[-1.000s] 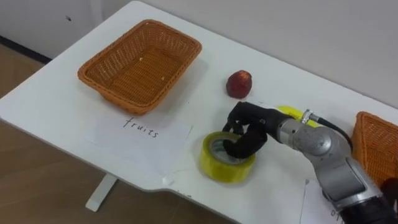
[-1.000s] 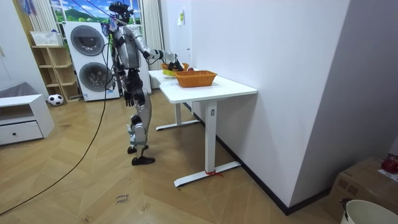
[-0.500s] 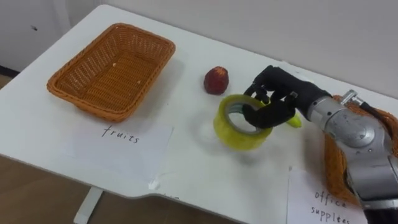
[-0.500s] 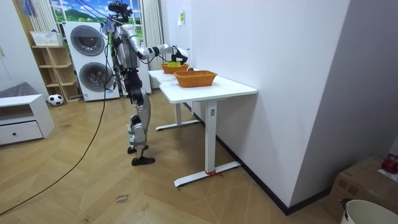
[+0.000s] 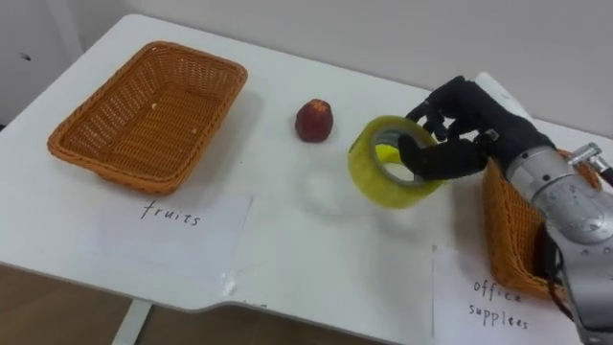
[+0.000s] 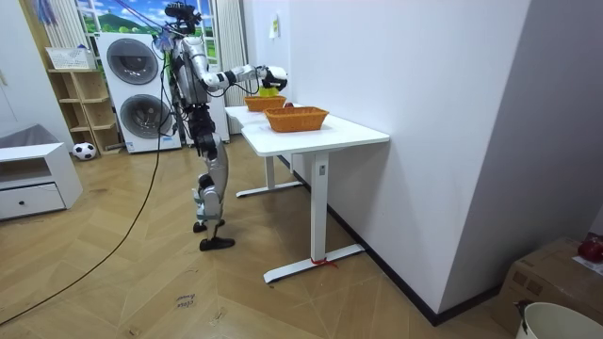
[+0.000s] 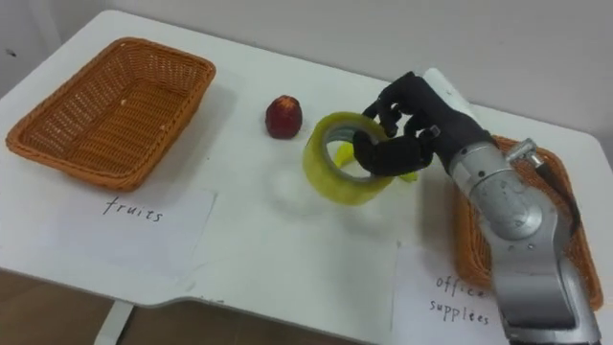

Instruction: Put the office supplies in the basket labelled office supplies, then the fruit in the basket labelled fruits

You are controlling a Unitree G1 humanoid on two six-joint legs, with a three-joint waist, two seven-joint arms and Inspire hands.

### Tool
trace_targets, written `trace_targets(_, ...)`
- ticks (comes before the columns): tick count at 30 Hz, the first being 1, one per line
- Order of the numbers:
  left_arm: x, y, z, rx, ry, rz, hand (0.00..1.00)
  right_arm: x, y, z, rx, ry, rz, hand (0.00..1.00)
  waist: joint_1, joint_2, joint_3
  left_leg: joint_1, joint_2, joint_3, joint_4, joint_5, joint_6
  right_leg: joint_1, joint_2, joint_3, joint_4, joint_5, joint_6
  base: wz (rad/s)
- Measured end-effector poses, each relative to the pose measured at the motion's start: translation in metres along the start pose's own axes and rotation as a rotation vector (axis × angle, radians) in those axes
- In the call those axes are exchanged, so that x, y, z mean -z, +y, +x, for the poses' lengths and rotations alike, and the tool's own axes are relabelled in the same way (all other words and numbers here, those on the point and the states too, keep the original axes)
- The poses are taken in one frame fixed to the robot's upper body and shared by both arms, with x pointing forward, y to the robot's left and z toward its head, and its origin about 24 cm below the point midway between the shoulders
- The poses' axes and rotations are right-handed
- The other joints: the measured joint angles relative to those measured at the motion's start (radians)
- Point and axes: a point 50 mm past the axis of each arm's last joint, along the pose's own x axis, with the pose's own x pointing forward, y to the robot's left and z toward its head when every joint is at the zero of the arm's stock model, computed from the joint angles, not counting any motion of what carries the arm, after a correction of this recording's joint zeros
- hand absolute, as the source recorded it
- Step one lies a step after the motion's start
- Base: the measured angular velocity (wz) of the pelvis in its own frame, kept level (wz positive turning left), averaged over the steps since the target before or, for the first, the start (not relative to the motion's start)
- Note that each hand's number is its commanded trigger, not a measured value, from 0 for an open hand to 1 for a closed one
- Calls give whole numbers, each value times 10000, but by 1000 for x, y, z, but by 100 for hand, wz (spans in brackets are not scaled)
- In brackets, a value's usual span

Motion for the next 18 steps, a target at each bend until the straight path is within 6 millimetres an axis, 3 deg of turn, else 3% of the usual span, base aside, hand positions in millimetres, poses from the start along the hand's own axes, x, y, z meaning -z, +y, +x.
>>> trace_targets(9,0,4,1,-277,-104,-117,0,15,-14,-2,957,388,536,100,-451,87,61,29,32,110,1,-1,-1,-33,31,43,14,8,-12,-3)
trace_targets(18,0,5,1,-273,-260,1,0,50,-18,-4,1090,1700,632,100,-707,127,75,46,31,112,-5,-1,-2,-23,26,75,11,9,-12,0)
